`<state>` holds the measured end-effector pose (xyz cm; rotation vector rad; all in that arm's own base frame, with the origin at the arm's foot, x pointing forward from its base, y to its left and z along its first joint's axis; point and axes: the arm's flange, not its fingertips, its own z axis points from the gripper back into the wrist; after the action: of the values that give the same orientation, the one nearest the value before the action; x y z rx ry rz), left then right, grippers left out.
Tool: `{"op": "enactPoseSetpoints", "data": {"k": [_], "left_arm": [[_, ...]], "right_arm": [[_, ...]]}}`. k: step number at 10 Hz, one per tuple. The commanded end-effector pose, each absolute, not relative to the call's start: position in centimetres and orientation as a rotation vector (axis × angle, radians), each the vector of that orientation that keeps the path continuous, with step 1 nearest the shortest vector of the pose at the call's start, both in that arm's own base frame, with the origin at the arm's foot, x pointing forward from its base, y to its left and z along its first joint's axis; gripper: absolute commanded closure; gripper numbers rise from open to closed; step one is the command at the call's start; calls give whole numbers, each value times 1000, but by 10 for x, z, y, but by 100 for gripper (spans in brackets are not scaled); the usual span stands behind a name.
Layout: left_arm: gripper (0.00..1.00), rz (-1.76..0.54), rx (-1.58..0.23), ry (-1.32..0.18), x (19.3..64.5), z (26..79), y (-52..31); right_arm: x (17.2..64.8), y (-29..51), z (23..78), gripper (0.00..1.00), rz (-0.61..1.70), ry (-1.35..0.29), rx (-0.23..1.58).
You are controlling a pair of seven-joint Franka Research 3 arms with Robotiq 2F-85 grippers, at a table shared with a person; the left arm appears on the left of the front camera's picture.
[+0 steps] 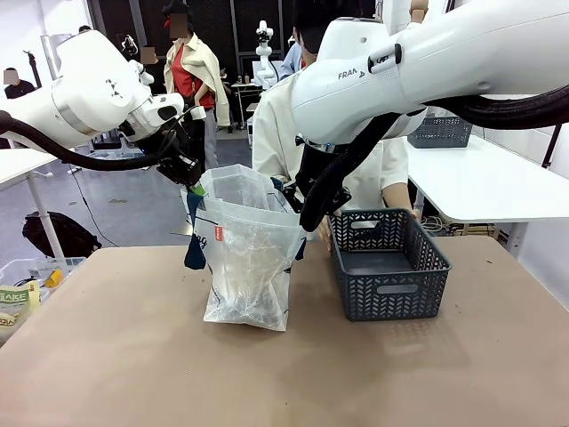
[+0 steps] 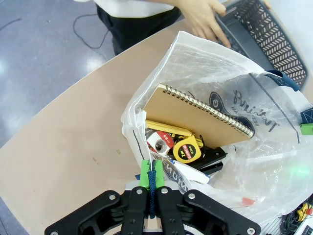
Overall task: Transfer purchased items from the store into the shopping bag.
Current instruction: Move the Reusable shopping bag to the right side of the table.
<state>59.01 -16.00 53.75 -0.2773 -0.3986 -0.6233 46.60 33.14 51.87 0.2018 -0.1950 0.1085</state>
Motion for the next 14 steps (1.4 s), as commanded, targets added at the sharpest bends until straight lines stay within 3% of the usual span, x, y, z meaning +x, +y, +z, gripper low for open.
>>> {"op": "enactPoseSetpoints", "data": {"k": [1, 14], "left_arm": [[100, -624, -272, -398, 590, 537, -159], [100, -624, -272, -398, 590, 537, -159]], "right_arm": [[466, 331, 518, 100, 109, -194, 201], [466, 331, 518, 100, 109, -194, 201]]}}
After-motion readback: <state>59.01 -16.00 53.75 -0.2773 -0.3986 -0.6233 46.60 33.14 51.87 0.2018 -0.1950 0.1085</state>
